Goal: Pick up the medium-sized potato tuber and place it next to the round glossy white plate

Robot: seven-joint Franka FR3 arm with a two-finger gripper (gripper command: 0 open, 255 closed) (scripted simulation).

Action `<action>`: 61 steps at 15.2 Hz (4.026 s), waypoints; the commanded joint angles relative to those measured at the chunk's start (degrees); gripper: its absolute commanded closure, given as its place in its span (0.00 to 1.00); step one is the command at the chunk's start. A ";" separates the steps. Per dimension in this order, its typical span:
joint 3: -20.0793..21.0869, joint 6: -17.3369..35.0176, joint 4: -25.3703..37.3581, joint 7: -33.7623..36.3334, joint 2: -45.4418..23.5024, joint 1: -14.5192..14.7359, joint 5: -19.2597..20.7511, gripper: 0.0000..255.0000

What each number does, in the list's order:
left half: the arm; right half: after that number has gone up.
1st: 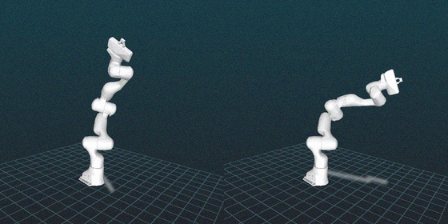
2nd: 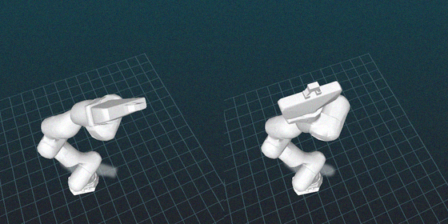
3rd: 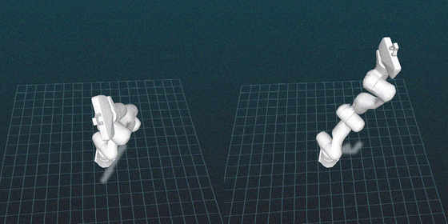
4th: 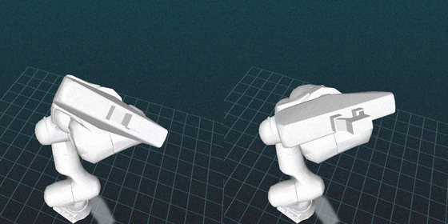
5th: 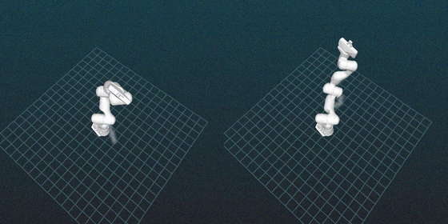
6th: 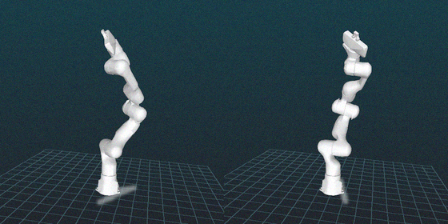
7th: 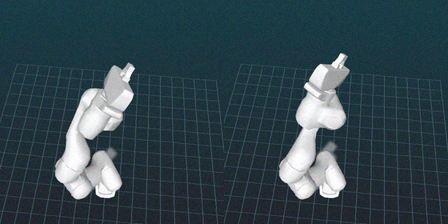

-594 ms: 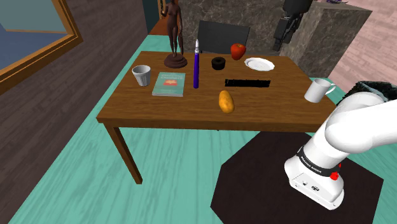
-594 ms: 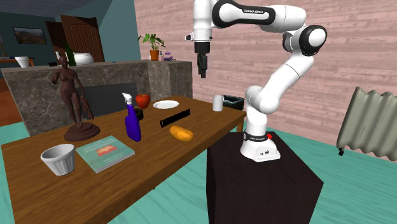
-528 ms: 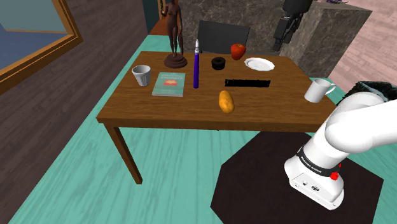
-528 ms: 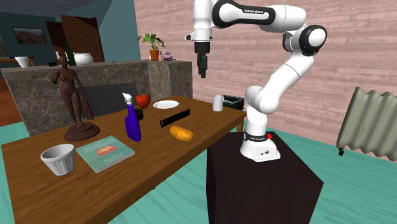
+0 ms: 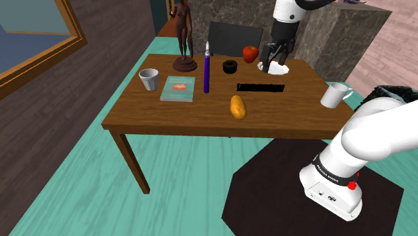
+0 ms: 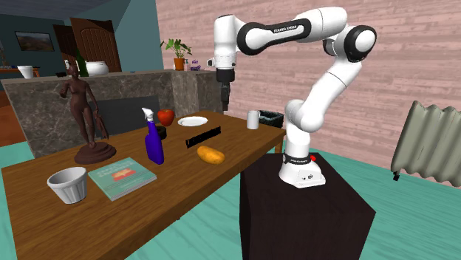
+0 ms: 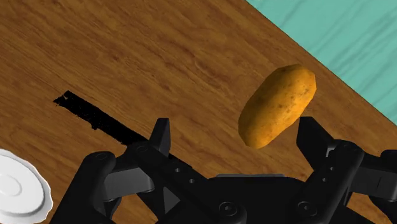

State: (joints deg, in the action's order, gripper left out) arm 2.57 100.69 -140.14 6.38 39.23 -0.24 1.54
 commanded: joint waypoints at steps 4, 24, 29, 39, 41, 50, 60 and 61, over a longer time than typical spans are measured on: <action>4.23 9.17 -2.23 10.34 -7.27 -1.24 -1.29 0.00; 11.36 31.71 -2.20 32.71 -31.41 -4.81 2.54 0.00; 11.36 31.70 -2.20 32.71 -31.40 -4.81 2.53 0.00; 11.36 31.71 -2.20 32.71 -31.41 -4.81 2.54 1.00; 11.27 30.04 -1.59 32.29 -30.30 -4.73 2.10 1.00; 10.83 22.58 1.77 30.78 -26.04 -4.44 0.70 1.00; 10.34 14.47 6.67 29.61 -22.73 -4.28 -0.12 1.00; 10.29 13.67 7.23 29.52 -22.47 -4.28 -0.17 1.00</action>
State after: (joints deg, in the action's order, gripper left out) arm 12.90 115.19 -133.42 35.99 16.45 -4.54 1.44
